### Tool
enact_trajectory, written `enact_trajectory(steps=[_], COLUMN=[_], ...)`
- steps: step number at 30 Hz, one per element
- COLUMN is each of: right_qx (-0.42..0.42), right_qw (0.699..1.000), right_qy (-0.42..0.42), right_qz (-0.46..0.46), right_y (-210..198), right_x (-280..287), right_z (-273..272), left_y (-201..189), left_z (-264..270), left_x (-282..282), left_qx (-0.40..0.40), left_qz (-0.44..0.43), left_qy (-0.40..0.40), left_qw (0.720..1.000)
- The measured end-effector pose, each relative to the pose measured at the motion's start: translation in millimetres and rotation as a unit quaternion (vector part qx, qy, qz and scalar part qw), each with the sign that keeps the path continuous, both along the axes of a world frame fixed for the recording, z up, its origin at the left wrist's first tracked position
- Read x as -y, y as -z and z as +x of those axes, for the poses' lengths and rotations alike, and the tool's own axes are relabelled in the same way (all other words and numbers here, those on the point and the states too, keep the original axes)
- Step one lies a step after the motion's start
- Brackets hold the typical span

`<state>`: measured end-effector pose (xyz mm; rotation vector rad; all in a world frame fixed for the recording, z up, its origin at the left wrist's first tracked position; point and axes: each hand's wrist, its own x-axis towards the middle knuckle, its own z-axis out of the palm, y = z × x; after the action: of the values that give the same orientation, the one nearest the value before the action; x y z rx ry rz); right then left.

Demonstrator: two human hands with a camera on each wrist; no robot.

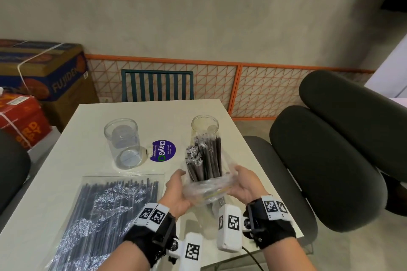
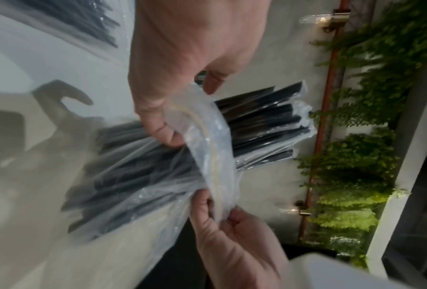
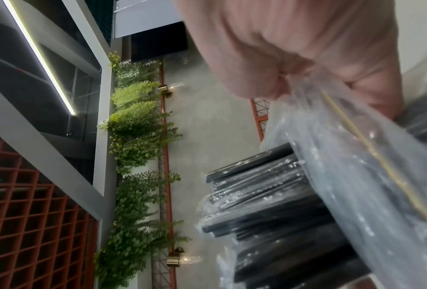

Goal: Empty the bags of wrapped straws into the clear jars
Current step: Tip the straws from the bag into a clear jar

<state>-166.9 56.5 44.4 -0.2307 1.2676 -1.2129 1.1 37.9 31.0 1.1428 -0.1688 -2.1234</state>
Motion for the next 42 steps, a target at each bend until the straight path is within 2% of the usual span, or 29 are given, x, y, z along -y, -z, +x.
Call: enact_trajectory(steps=[3, 4, 6, 9, 12, 15, 19, 22, 26, 29, 33, 36, 38, 39, 41, 42], right_qx=[0.063, 0.058, 0.008, -0.045, -0.064, -0.137, -0.259, -0.341, -0.358, -0.377, -0.437, -0.538, -0.576, -0.567, -0.459, -0.409], right_qw=[0.997, 0.997, 0.998, 0.999, 0.997, 0.99, 0.958, 0.912, 0.872, 0.847, 0.821, 0.79, 0.772, 0.777, 0.818, 0.823], right_qy=[-0.037, -0.053, -0.058, -0.025, -0.009, -0.024, -0.081, -0.137, -0.163, -0.184, -0.211, -0.196, -0.208, -0.225, -0.291, -0.332], right_qz=[-0.017, -0.029, -0.037, 0.003, 0.029, -0.008, -0.098, -0.183, -0.292, -0.326, -0.299, -0.22, -0.171, -0.157, -0.189, -0.213], right_y=[-2, -2, 2, 6, 7, -4, -42, -77, -112, -136, -149, -157, -169, -174, -183, -185], right_x=[-2, -2, 1, 4, 6, 3, -1, -3, 6, 23, 54, 78, 92, 100, 117, 124], right_z=[-5, -5, -4, -4, -5, -12, -18, -10, -6, 0, 4, 3, 3, 0, -4, -6], left_y=[-5, -5, -1, 5, 3, -1, -33, -68, -89, -98, -115, -130, -139, -145, -151, -153], left_z=[-1, -3, -8, -9, -4, 13, 26, 21, 19, 16, 13, 10, 7, 6, 3, 0], left_x=[-9, -12, -17, -13, -11, -1, 16, 24, 45, 61, 87, 109, 126, 133, 149, 157], left_qx=[-0.019, -0.031, -0.029, 0.008, -0.003, 0.007, 0.008, 0.029, -0.002, -0.013, 0.068, 0.108, 0.105, 0.106, 0.118, 0.127], left_qz=[-0.002, -0.016, -0.052, -0.063, -0.074, -0.079, -0.102, -0.149, -0.208, -0.227, -0.318, -0.396, -0.445, -0.468, -0.49, -0.495], left_qy=[0.039, 0.044, 0.047, 0.0, 0.015, 0.058, 0.163, 0.207, 0.225, 0.217, 0.207, 0.206, 0.2, 0.191, 0.17, 0.165], left_qw=[0.999, 0.998, 0.997, 0.998, 0.997, 0.995, 0.981, 0.966, 0.952, 0.949, 0.923, 0.889, 0.866, 0.856, 0.847, 0.843])
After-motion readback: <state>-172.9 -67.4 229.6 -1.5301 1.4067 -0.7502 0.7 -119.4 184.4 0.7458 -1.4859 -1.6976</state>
